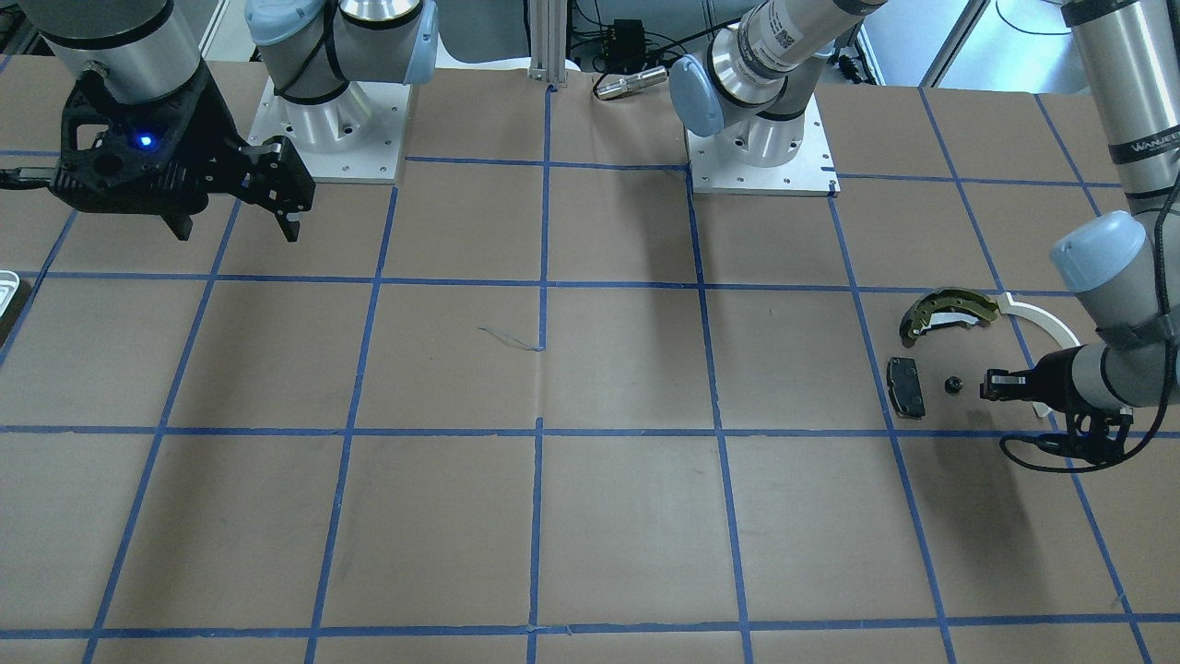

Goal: Place bearing gear from tray to pile

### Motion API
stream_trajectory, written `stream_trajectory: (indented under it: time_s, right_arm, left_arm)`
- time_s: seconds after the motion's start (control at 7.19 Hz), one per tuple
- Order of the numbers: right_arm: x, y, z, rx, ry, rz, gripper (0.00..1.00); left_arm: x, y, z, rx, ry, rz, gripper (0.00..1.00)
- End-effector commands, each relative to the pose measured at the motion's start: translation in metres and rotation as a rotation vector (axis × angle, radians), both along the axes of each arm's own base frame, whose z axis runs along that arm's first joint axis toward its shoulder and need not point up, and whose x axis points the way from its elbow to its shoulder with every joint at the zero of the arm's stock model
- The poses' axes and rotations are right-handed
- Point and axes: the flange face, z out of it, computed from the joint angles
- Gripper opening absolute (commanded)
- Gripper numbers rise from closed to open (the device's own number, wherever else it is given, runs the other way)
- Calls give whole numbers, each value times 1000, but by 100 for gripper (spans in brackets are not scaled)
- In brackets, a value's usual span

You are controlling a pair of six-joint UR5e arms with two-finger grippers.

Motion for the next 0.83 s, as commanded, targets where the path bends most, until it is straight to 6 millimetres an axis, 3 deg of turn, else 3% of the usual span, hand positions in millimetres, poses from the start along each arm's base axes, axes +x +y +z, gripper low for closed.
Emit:
stream_trajectory:
  time_s: [0.0, 0.56, 0.7]
  right_arm:
    - [0, 1, 1, 1, 1, 0, 100]
    - [0, 2, 1, 1, 4, 0, 100]
    - [0, 2, 2, 0, 4, 0, 100]
  left_arm:
    - [1, 0, -5, 8, 4, 0, 0]
    - [-5, 10, -15, 33, 18, 3, 0]
    - [-5, 10, -15, 30, 16, 3, 6]
